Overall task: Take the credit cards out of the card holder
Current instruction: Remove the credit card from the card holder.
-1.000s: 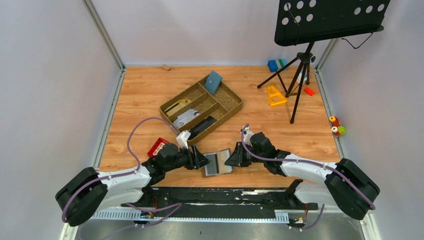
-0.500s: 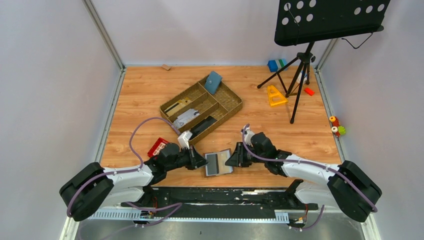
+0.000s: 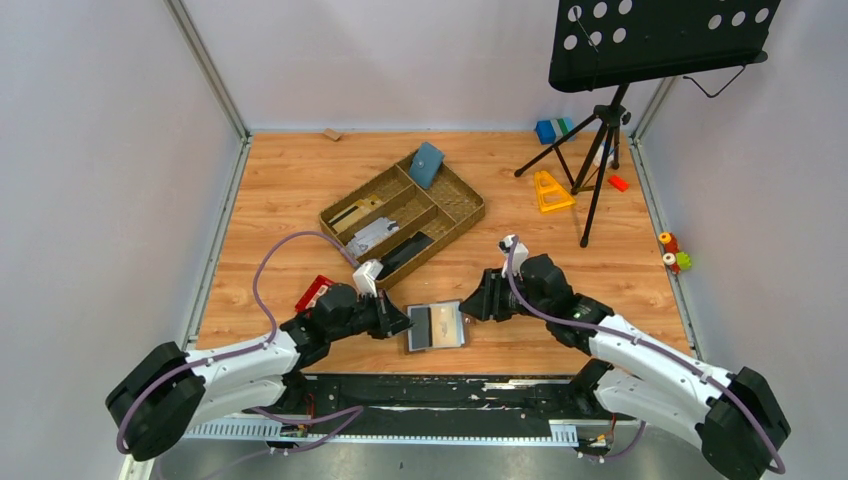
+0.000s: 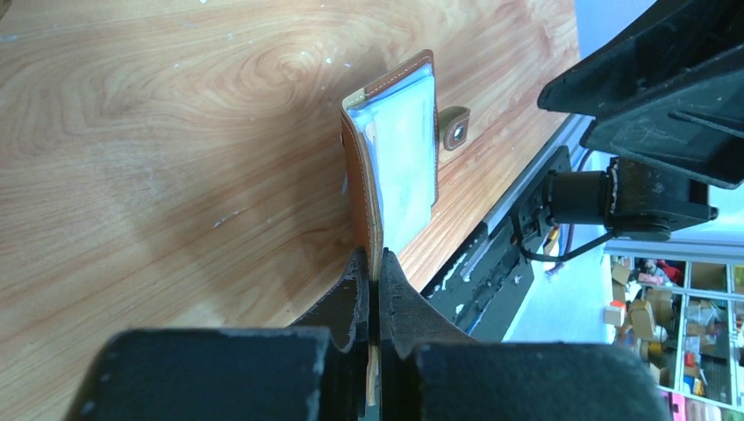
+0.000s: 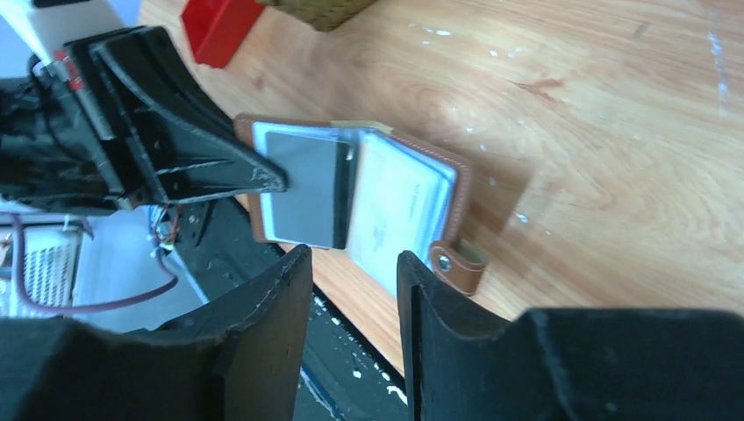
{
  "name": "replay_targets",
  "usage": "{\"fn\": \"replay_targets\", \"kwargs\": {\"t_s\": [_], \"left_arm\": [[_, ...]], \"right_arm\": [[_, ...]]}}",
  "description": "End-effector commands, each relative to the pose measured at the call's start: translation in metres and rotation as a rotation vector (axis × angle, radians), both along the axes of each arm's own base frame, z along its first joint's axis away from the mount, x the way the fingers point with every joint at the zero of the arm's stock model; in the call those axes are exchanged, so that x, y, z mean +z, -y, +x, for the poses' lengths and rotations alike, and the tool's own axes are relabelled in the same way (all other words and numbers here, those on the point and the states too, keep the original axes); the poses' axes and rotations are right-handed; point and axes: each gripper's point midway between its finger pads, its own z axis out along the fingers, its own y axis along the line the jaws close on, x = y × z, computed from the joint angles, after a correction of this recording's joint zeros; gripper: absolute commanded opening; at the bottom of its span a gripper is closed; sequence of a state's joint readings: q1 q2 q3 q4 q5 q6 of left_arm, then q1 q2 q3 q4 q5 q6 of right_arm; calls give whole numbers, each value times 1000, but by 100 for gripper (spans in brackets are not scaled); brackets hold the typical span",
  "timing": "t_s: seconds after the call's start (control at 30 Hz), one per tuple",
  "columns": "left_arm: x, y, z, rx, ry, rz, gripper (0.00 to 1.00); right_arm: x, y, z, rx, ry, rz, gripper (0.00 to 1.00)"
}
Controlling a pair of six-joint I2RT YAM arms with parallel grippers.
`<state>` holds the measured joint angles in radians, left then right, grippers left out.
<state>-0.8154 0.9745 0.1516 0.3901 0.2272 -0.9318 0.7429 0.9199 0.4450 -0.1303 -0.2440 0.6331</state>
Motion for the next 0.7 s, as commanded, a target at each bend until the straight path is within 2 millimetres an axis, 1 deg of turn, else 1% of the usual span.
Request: {"fn": "replay_targets", "kwargs": {"t_s": [0.0,0.07,0.13,0.27,0.4,0.67], "left_arm": [[38,12,8,-26,70,-70,0],[44,15,7,-31,64,-90,0],[51,18,6,-35,58,-118,0],[64,24,4,-49,51,-183,0],[75,26,3,-52,46,-229,0],[94,30,-2,-71,44,-310,0]], "right_arm": [[33,-19,-8,122,70,104,41],[35,-28,-13,168,55,135,41],[33,-34,-13,192,39,154,39],[34,-42,-16,221,11,223,36],[37,-43,-17,229,-1,278,35],[24,-39,-17,208,-70,290,35]]}}
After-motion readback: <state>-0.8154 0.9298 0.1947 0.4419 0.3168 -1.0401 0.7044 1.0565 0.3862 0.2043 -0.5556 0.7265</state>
